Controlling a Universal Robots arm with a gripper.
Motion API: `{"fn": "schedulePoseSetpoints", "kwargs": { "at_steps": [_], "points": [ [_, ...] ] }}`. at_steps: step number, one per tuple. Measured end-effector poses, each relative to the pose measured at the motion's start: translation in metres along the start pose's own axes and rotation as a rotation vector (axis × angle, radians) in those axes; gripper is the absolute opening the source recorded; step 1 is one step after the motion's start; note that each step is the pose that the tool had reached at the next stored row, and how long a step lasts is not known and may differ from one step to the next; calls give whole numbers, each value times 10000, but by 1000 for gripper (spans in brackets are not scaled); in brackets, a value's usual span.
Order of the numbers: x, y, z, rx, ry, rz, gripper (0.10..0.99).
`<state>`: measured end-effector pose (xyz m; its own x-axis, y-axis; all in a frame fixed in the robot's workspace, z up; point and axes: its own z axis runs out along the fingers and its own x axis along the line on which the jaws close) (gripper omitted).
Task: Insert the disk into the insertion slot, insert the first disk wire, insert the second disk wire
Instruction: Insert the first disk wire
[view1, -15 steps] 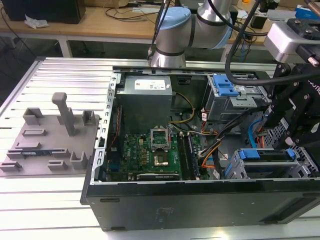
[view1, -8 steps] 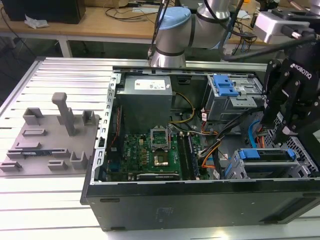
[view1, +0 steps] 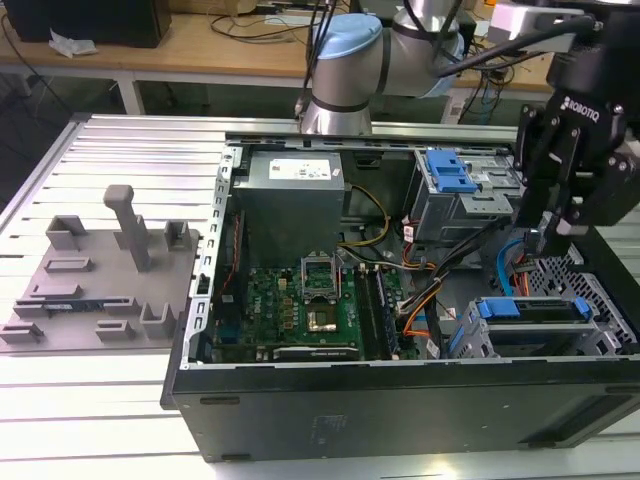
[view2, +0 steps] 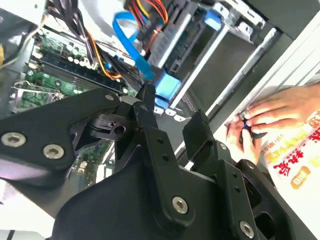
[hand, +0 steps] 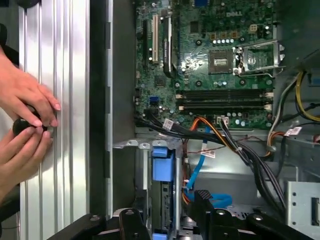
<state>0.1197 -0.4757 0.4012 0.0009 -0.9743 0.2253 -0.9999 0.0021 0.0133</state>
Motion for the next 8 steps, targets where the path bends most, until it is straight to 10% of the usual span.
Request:
{"fn": "schedulePoseSetpoints", "kwargs": {
  "at_steps": [5,8],
  "points": [
    [-68,-267,-14,-1,164,3,502],
    [-77,-290,-8,-6,509,113,502]
  ]
}}
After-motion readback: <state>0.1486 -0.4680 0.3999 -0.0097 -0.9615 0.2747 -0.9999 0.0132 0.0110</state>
